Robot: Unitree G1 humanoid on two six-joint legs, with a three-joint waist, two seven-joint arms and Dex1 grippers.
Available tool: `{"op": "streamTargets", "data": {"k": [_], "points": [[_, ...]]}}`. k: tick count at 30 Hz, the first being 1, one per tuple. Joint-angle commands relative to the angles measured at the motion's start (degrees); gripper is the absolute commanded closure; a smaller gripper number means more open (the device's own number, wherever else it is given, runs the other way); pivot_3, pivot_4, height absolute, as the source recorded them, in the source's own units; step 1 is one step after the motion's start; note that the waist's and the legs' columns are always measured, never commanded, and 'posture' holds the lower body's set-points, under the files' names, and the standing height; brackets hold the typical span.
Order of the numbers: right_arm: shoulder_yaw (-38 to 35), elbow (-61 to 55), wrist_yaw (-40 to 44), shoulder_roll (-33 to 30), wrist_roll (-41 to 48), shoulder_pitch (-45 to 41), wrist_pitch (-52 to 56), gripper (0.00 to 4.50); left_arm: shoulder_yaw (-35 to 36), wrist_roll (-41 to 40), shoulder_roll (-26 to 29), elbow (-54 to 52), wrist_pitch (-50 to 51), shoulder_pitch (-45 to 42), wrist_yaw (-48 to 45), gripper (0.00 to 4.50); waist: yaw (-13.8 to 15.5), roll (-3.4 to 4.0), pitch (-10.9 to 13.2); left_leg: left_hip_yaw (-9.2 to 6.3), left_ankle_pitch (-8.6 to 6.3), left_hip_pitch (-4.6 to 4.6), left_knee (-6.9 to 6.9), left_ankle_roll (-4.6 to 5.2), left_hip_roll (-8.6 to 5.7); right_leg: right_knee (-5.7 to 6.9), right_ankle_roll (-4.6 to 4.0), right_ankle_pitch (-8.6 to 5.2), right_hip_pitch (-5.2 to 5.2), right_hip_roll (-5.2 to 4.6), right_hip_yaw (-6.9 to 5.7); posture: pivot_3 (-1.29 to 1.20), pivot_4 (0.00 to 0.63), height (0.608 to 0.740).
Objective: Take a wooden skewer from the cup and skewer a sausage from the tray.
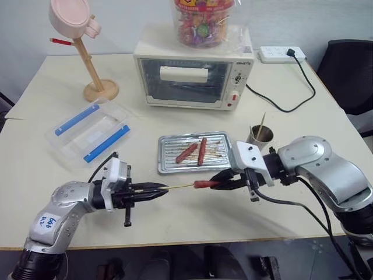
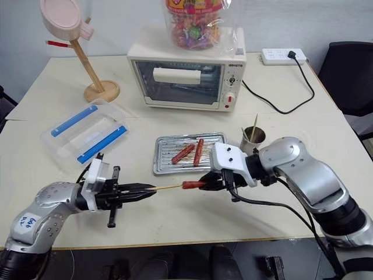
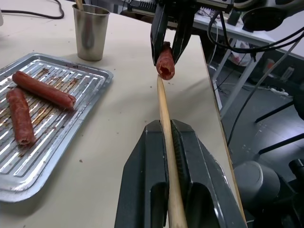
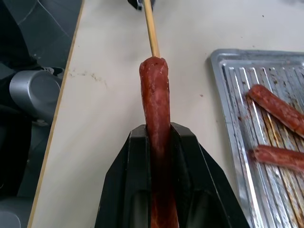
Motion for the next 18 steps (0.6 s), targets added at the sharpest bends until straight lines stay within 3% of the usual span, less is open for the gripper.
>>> {"op": "streamTargets", "data": {"k": [1,9,18], "points": [[-1.5,-1.0,0.3,-0.9,0.3,0.3,-1.2,3.99,1.6,-1.3,0.8,-0.7,0.2,0.2,-1.1,4.5,0.0,0.0,0.0,0.0,0.0,0.0,0.0,0.0,0.0,0.0,0.0,0.0,0.0,0.0,0.0,0.0,0.15,0.74],[-1.5,-0.3,0.4,-1.4,-0.1,0.9,-1.8,3.99,3.4,-2.0,2.4,0.0,1.3,0.3,-3.3,4.5,0.0,0.0,0.0,0.0,0.0,0.0,0.0,0.0,0.0,0.0,0.0,0.0,0.0,0.0,0.0,0.0,0.15,0.74],[-1.1,-0.6,0.0,-0.6,0.1,0.6,-1.5,3.99,1.2,-1.1,0.0,-0.8,1.8,-1.0,-2.2,4.5,0.0,0.0,0.0,0.0,0.0,0.0,0.0,0.0,0.0,0.01,0.0,0.0,0.0,0.0,0.0,0.0,0.15,0.74]]}}
